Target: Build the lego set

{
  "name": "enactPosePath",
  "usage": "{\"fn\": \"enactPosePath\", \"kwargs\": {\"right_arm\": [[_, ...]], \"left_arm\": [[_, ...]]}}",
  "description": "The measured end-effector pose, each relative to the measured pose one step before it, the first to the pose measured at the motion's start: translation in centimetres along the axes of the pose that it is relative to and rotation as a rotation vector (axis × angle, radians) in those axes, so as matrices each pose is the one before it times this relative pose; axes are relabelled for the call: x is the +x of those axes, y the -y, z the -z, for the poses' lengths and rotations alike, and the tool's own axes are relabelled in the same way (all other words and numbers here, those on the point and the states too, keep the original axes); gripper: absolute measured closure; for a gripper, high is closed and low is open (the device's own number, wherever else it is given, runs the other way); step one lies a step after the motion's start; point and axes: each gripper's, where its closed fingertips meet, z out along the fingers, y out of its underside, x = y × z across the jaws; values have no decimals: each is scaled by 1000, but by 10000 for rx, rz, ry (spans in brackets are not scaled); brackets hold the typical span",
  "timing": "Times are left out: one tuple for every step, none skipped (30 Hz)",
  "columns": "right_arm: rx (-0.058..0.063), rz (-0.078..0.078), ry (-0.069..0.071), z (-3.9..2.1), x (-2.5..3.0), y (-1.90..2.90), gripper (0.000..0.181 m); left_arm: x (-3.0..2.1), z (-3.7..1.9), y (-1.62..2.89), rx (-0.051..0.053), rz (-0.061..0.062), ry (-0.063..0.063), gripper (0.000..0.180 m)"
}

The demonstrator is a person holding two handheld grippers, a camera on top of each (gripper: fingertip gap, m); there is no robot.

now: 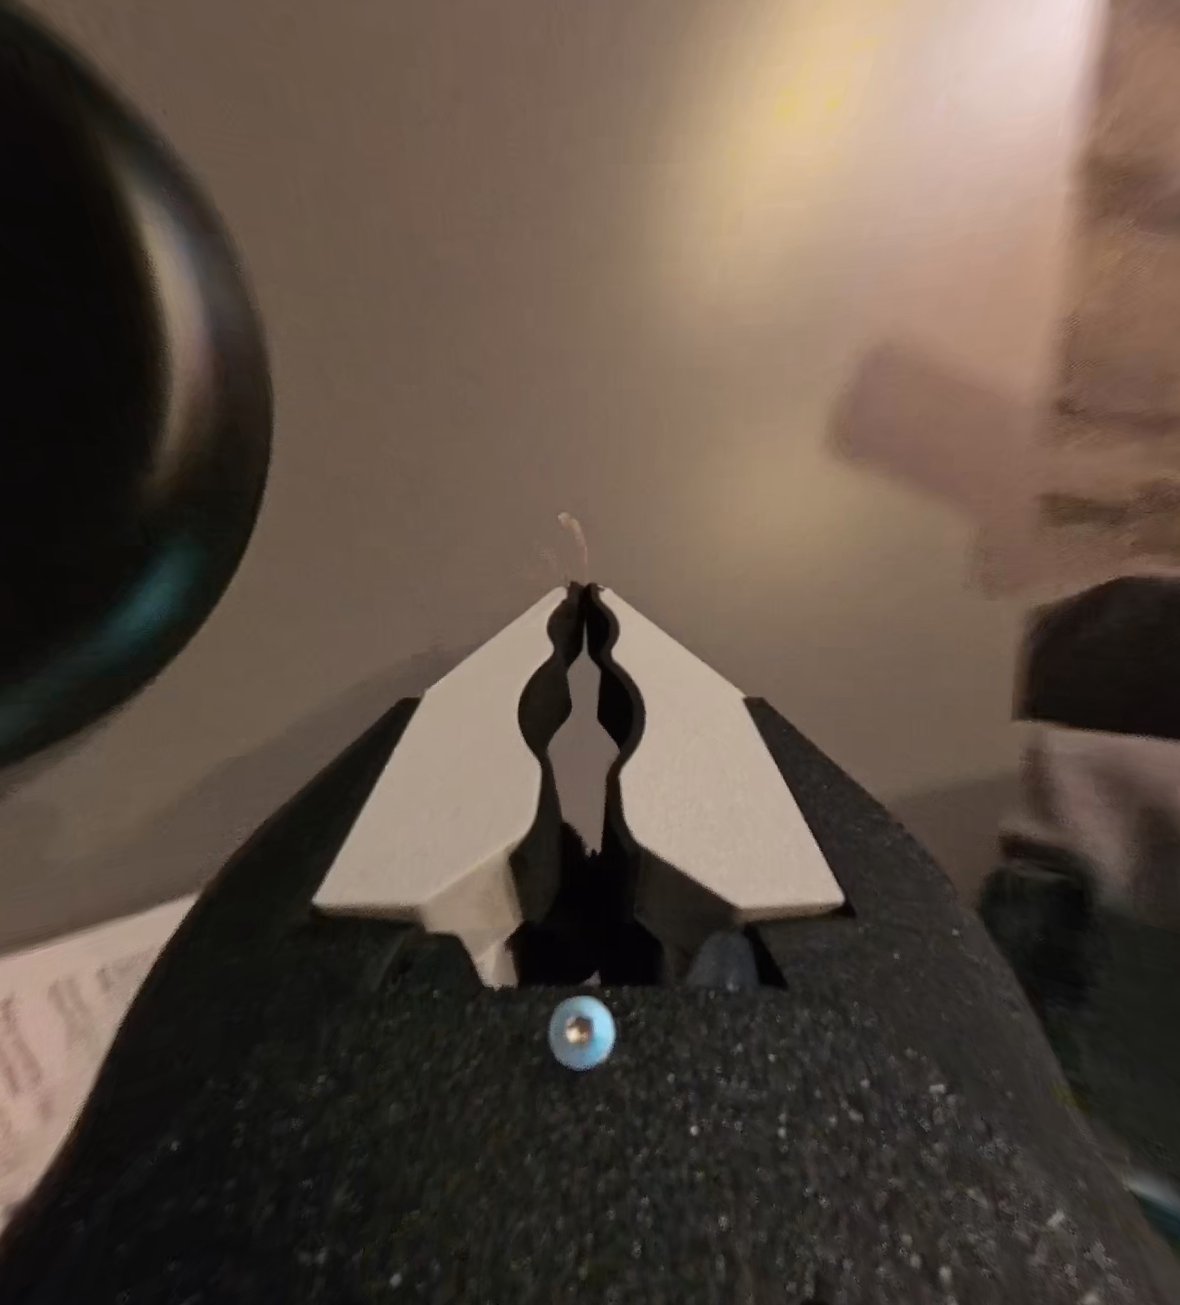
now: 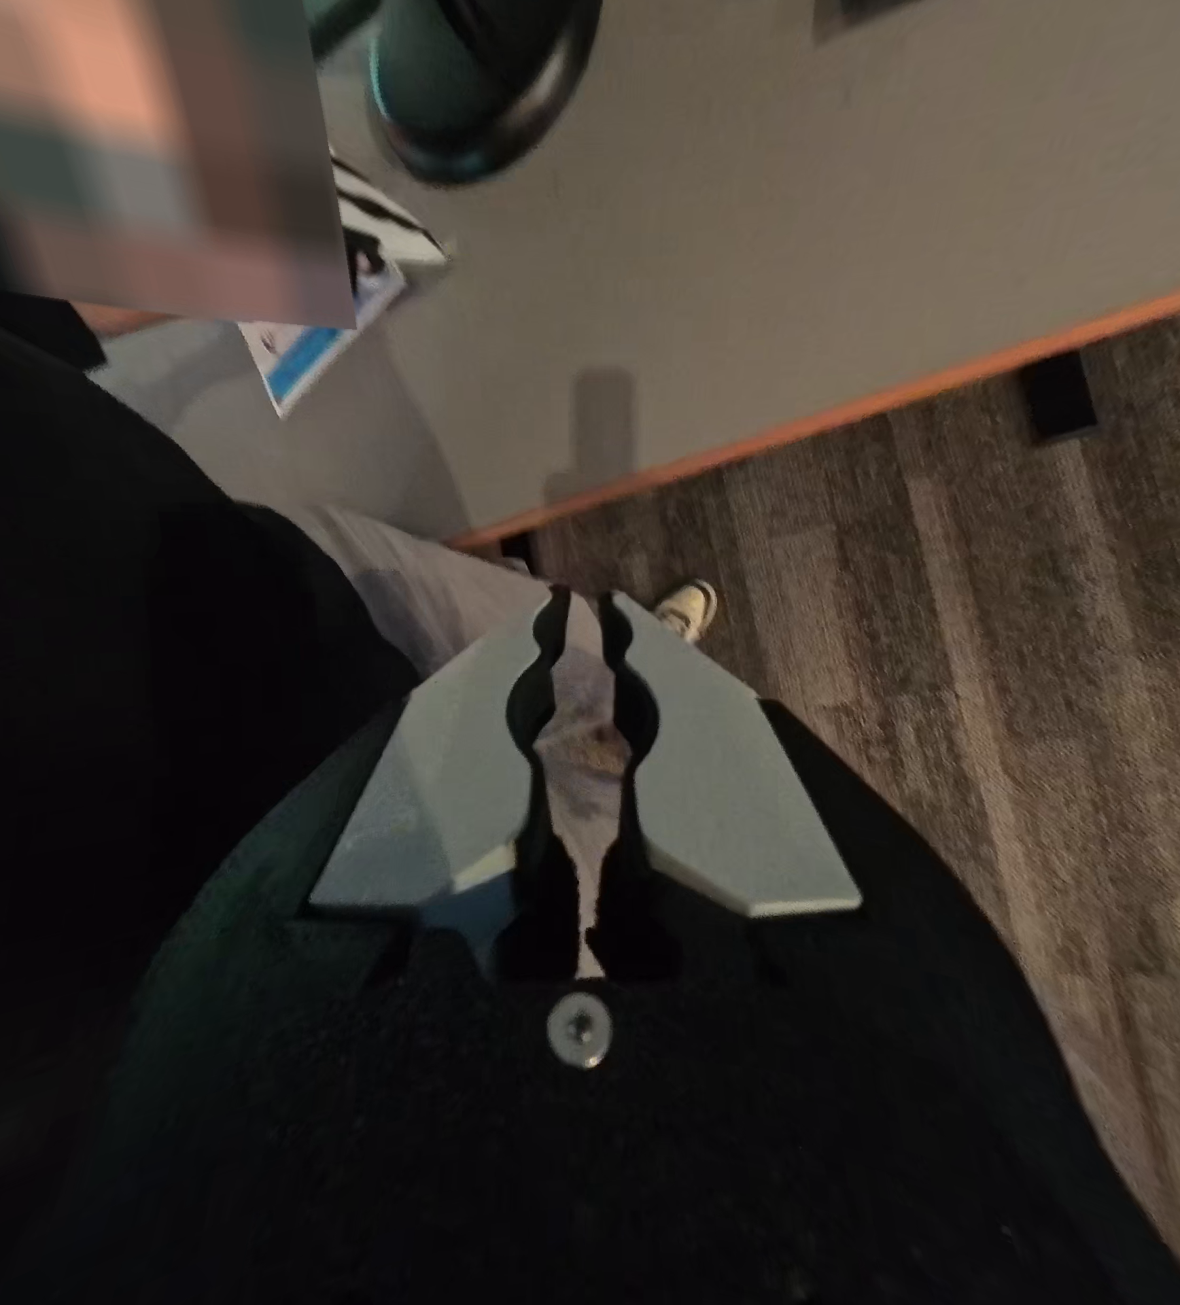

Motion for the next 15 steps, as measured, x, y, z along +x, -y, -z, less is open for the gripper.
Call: {"fn": "enactPosePath", "kwargs": {"right_arm": [[445,-75,250,-378,-490,1089,172],[489,-55,274,-486,-527,1309,171],[554,-84,327,-448,-547,1492,171],[617,-121,362,-412,-609,1616,170],[647,-217,412,-335,-560,1648,170],[624,-341,399,-306,-478,1607,167],[555,-443,442,-276,-480,1456,163],[484,-435,496,-172,-544,1340,156],[490,-355,533,45,-666,1298,154],[556,-260,458,245,-617,1306,154],[515,-213,405,567,-486,1145,154],[401,-248,481,648,-632,911,154],[330,-294,536,851,-618,683,156],[329,-367,476,1041,-452,599,156],[347,-323,236,1213,-117,680,157]], "left_arm": [[1768,829,2278,516,117,-482,180],[2236,736,2624,567,155,-626,180],[2713,548,2906,625,208,-788,180],[3198,236,3026,630,276,-973,180],[3502,-162,2975,596,267,-1058,180],[3738,-628,2829,555,278,-1165,180],[3805,-1109,2579,492,370,-1261,180],[3750,-1530,2298,480,408,-1285,180],[3521,-1878,1838,377,385,-1276,180],[3043,-2081,1356,212,312,-1149,180],[2435,-2165,1090,172,241,-976,180],[1896,-2057,859,91,196,-819,180],[1336,-1985,522,-42,111,-650,180],[894,-1881,241,-145,-16,-496,180],[539,-1744,115,-224,-96,-344,180]]}}
